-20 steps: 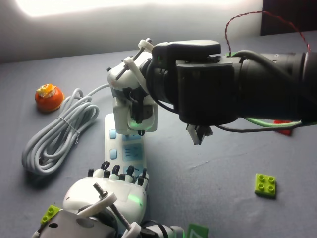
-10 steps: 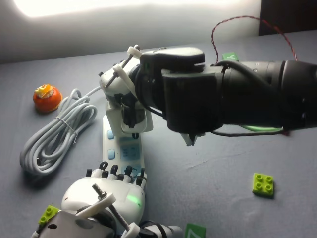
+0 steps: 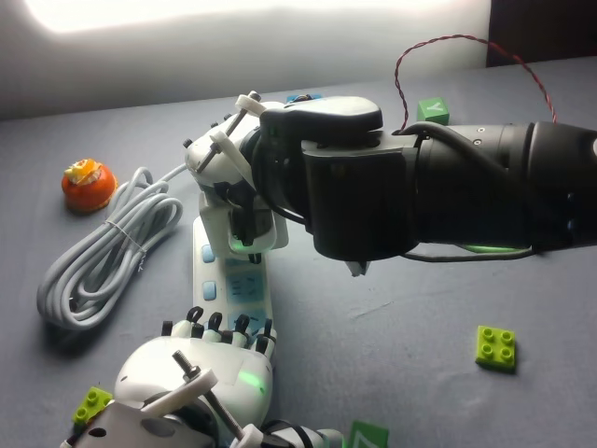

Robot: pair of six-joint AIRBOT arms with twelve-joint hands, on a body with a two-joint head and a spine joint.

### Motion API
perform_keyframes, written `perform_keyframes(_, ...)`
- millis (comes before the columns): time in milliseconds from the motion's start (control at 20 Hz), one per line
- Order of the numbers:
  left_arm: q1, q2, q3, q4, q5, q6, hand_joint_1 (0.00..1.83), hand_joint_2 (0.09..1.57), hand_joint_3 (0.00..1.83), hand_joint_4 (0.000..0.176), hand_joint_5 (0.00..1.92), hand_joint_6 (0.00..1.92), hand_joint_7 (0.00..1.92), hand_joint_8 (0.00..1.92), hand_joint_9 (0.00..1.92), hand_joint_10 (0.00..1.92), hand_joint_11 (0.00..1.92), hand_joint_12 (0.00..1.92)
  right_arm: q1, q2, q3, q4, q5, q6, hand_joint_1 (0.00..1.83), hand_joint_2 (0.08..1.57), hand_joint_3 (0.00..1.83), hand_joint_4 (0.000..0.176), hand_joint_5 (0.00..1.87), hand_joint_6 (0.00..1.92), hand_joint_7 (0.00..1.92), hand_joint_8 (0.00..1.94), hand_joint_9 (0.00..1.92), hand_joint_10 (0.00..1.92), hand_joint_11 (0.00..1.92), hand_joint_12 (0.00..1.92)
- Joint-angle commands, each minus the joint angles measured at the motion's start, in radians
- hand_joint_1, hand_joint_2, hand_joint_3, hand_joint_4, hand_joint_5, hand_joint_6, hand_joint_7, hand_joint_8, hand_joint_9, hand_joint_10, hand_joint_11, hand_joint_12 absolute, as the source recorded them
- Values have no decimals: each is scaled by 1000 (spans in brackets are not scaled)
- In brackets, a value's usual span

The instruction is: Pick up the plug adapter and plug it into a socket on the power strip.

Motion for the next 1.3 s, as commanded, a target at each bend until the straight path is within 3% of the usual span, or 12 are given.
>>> perform_keyframes(0,3,6,-8,24,-22,3,0,1216,0,0,107,0,93,0,78,0,0,273,-14,-3,-11,0,-32,1,1205,1189,1,0,800,1121,896,1307,793,1224,623,1620)
perform_keyframes(650,7,11,-11,13,-21,3,0,1223,1,0,106,1,99,2,81,2,0,247,-12,31,-19,0,-37,1,1204,1205,1,0,757,1167,881,1343,759,1261,607,1654)
perform_keyframes(850,12,13,-12,5,-22,5,0,1226,1,0,84,2,69,2,56,4,0,195,-4,48,-23,1,-52,1,1175,1226,1,0,708,1283,847,1331,732,1121,574,1597)
perform_keyframes(900,11,13,-12,5,-23,5,0,1220,0,0,95,1,82,1,69,2,0,228,-2,50,-23,1,-55,1,1152,1239,2,3,714,1331,792,1352,660,1064,546,1590)
perform_keyframes(950,11,13,-12,5,-23,5,0,1219,1,0,99,1,91,3,76,3,0,234,0,51,-23,1,-57,1,1136,1253,2,21,698,1378,756,1378,620,1021,535,1579)
perform_keyframes(1000,10,13,-12,5,-23,5,0,1216,0,0,97,0,87,1,71,1,0,233,2,52,-23,1,-58,1,1066,1276,1,0,671,1433,634,765,546,935,470,1582)
perform_keyframes(1050,11,13,-12,5,-23,4,5,1227,2,0,86,1,66,3,50,2,0,168,5,52,-23,1,-60,1,1030,1202,0,0,529,680,586,443,481,840,373,1572)
perform_keyframes(1100,11,13,-12,5,-23,4,7,1225,1,0,101,1,81,1,65,1,0,200,6,53,-23,1,-60,1,1026,1172,0,0,575,308,629,223,495,721,357,1531)
perform_keyframes(1150,11,13,-12,5,-23,4,1,1221,0,0,97,0,83,0,66,0,0,211,9,53,-23,1,-61,1,1012,1143,0,0,579,128,631,99,522,620,358,1478)
perform_keyframes(1250,11,13,-12,5,-24,4,0,1219,0,0,100,1,89,2,71,2,0,236,11,55,-23,1,-63,1,980,1118,0,0,574,14,614,11,568,370,333,1355)
